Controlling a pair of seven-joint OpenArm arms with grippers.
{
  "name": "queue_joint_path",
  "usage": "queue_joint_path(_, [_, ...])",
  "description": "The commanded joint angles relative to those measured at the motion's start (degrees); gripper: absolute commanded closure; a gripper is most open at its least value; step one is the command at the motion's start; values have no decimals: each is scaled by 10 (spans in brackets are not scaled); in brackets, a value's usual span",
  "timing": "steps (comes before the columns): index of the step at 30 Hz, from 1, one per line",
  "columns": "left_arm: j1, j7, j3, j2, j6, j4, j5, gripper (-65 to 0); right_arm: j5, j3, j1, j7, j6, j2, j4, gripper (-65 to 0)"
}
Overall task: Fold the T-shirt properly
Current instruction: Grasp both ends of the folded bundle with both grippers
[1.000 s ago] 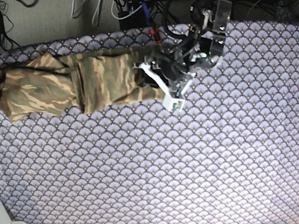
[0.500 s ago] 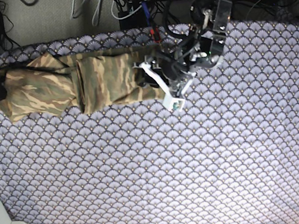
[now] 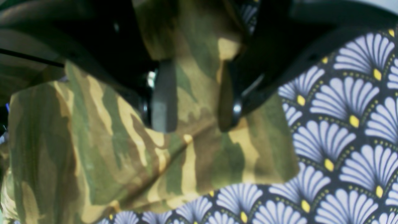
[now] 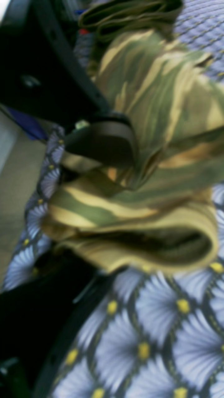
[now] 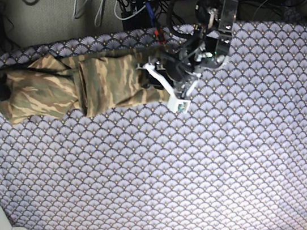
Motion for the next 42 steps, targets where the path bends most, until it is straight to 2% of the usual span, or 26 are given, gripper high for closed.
queue_joint_path(1, [-2, 11, 0, -1, 2, 7, 5, -235, 9, -10, 6, -3, 2, 12, 8, -427])
queue_joint_path(3, [-2, 11, 0, -1, 2, 7, 5, -235, 9, -27, 7, -1, 2, 12, 8, -405])
queue_joint_path(5, [-2, 11, 0, -1, 2, 7, 5, -235, 9, -43, 8, 0, 2, 12, 8, -355])
queue_joint_path(10, [-2, 11, 0, -1, 2, 7, 4, -235, 1, -47, 17, 4, 2, 6, 8, -173])
queue_joint_path(13, [-2, 11, 0, -2, 2, 21, 4, -235, -27, -47, 21, 3, 2, 7, 9, -56])
queue_joint_path(15, [-1, 11, 0, -2, 2, 43, 4, -235, -57, -47, 27, 3, 2, 7, 34, -19])
queue_joint_path(20, [3, 11, -5, -2, 2, 79, 4, -235, -116, -41, 8, 1, 2, -1, 164, -7])
queue_joint_path(25, [1, 58, -7, -3, 2, 79, 8, -235, -117, -40, -22, -11, 2, -26, 270, -7])
queue_joint_path(29, [2, 62, -7, -15, 2, 83, 4, -235, -118, -40, -39, -34, 2, -55, 331, -7])
queue_joint_path(34, [12, 64, -51, -19, 2, 81, 4, -235, -116, -37, -51, -79, 2, -84, 425, -8])
queue_joint_path(37, [17, 64, -74, -20, 2, 81, 4, -237, -116, -10, -48, -122, 2, -113, 485, -10])
queue_joint_path(42, [23, 64, -77, -30, 2, 80, 4, -238, -114, -4, -30, -122, 2, -145, 530, -10])
